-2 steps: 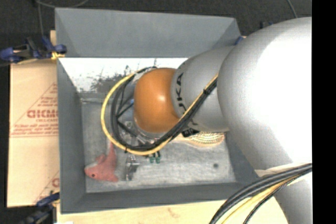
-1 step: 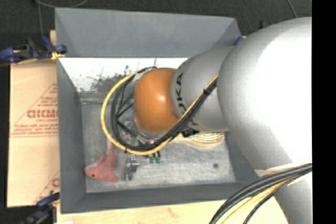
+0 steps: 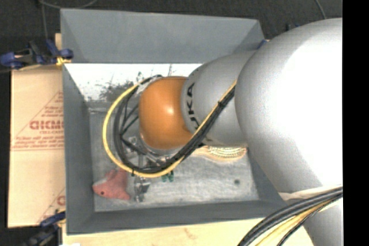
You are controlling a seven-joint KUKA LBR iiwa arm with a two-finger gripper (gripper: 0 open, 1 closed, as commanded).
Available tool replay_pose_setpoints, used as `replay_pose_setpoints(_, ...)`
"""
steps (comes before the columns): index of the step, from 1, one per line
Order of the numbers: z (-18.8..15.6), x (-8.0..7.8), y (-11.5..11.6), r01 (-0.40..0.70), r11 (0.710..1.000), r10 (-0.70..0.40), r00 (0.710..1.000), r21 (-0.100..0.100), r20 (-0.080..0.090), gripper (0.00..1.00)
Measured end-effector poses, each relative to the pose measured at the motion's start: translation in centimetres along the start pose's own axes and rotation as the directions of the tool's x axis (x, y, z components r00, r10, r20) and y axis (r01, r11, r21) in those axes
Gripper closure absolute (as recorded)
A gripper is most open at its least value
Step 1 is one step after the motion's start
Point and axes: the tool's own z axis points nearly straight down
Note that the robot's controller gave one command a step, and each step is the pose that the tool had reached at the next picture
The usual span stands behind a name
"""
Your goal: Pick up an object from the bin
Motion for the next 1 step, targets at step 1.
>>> replay_pose_setpoints(1,-0.22,0.42,3.71,0.193,0.981,-0.193,0.981,-0.006,0.003,0.0)
